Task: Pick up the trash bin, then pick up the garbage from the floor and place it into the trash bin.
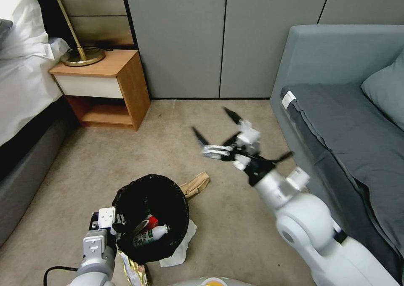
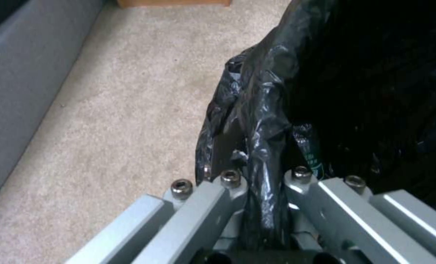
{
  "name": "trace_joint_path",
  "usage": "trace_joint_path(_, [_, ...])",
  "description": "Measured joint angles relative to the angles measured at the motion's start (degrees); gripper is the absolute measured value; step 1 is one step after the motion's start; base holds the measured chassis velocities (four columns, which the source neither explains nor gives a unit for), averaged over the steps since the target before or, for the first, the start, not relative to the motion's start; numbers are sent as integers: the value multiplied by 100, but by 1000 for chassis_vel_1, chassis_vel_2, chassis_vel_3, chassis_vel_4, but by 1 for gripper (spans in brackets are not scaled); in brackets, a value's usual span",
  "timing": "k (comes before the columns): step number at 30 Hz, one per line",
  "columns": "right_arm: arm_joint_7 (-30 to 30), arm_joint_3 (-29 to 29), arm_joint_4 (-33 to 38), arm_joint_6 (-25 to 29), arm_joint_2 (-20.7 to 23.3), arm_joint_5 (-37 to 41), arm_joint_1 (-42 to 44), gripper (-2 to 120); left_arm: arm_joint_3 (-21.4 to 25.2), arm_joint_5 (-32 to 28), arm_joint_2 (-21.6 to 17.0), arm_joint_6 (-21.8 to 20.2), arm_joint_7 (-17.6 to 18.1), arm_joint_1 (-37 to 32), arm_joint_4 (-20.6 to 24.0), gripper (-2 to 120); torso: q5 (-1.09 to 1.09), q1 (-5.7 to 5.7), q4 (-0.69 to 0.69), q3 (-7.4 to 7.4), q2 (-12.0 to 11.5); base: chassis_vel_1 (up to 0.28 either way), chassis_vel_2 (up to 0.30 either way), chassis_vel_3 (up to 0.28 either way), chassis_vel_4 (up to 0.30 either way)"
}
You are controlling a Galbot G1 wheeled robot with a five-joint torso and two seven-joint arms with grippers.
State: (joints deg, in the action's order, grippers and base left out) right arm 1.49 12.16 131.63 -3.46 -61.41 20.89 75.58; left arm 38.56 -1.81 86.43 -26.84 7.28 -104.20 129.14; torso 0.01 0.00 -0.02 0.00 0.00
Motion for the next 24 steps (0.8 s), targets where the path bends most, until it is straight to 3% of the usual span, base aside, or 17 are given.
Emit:
trace_joint_path(6, [15, 225, -136, 76, 105, -43, 462, 100, 9, -74, -20, -12, -1, -1, 52, 1, -1, 0, 2, 0, 0, 0, 0, 0, 0])
trace_joint_path(15, [-37, 74, -706, 294, -219, -302, 744, 100, -13, -131, -26, 21, -17, -73, 182, 1, -1, 0, 2, 0, 0, 0, 0, 0, 0])
trace_joint_path(24, [-9, 79, -813, 366, -247, -369, 784, 100, -12, -122, -14, 42, -32, -136, 221, 1, -1, 0, 2, 0, 0, 0, 0, 0, 0])
